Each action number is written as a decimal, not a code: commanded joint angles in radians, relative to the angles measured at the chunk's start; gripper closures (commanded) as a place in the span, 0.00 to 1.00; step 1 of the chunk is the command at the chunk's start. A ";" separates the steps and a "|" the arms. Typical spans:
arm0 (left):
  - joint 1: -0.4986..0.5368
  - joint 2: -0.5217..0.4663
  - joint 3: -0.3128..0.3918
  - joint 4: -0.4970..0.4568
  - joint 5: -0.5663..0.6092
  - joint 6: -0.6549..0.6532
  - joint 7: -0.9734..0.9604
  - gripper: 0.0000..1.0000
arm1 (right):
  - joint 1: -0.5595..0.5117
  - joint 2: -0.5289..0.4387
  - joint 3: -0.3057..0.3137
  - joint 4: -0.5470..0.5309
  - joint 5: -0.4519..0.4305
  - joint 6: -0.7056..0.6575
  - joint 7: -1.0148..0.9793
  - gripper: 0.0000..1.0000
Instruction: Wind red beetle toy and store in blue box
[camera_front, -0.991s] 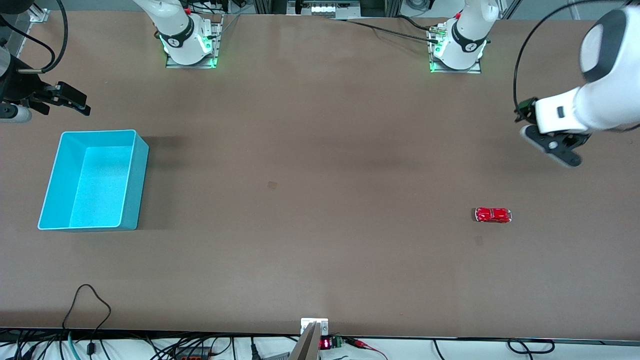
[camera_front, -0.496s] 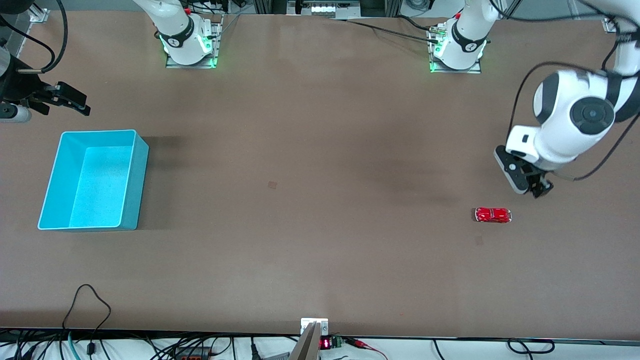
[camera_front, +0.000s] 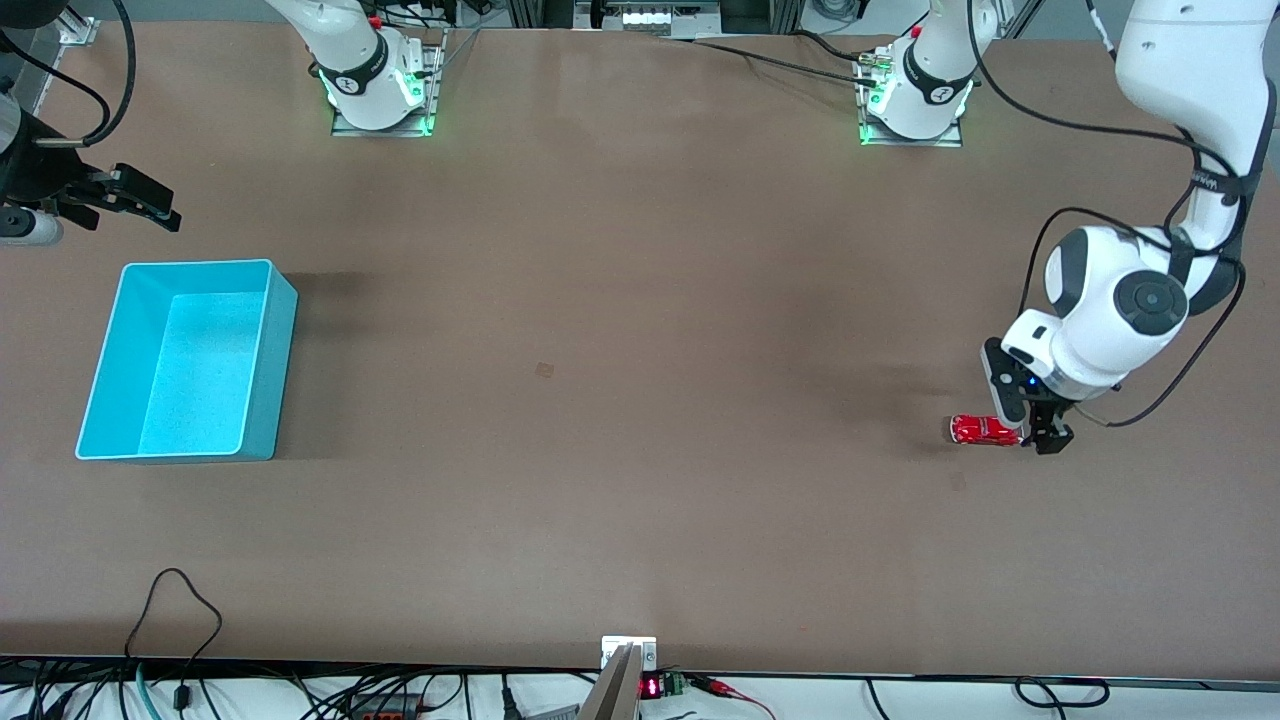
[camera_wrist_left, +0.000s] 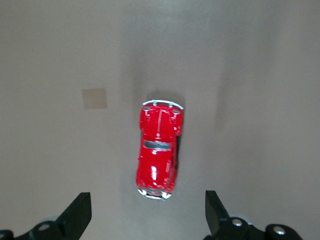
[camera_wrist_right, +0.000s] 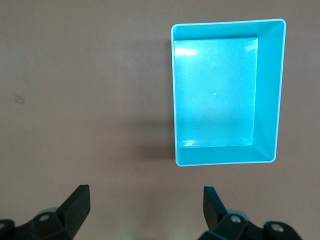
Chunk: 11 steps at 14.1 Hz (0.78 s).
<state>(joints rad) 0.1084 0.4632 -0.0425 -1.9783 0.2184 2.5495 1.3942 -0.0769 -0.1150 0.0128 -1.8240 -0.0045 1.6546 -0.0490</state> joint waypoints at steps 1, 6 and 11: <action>0.019 0.092 -0.019 0.076 -0.014 -0.012 0.054 0.00 | -0.004 -0.005 0.001 -0.001 -0.005 0.002 0.000 0.00; 0.020 0.152 -0.031 0.105 -0.024 -0.011 0.059 0.18 | -0.004 0.002 0.001 -0.001 -0.005 0.002 0.000 0.00; 0.024 0.147 -0.030 0.105 -0.024 -0.018 0.059 0.85 | -0.006 0.002 -0.001 -0.001 -0.005 0.001 0.000 0.00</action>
<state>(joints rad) 0.1180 0.6051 -0.0580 -1.8942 0.2145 2.5484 1.4186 -0.0775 -0.1103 0.0118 -1.8243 -0.0045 1.6547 -0.0490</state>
